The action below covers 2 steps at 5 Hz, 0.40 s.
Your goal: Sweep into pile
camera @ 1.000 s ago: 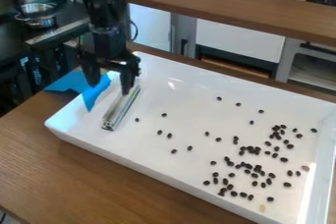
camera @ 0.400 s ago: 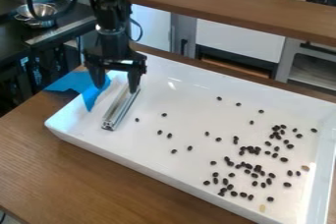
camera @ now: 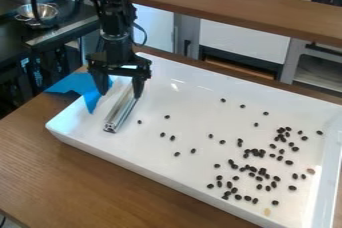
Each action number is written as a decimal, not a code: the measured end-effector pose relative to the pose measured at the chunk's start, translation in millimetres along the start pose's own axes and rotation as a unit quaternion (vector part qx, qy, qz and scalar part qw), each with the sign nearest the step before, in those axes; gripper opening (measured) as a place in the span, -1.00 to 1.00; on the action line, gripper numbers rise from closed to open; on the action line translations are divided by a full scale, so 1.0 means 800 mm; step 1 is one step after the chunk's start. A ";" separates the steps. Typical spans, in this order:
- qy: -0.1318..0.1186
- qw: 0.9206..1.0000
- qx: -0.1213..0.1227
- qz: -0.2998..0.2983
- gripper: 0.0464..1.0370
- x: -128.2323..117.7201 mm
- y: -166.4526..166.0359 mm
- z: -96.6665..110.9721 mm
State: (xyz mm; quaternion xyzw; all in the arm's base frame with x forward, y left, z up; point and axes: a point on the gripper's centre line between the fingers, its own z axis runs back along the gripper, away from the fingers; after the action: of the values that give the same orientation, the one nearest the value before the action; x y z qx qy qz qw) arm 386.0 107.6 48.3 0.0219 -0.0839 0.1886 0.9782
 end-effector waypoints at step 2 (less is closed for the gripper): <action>-0.007 1.000 0.012 -0.006 0.84 -0.003 -0.009 -0.008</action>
State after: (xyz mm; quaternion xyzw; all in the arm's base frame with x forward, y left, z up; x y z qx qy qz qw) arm 387.4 100.9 41.4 0.0353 -0.0888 0.1839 0.9783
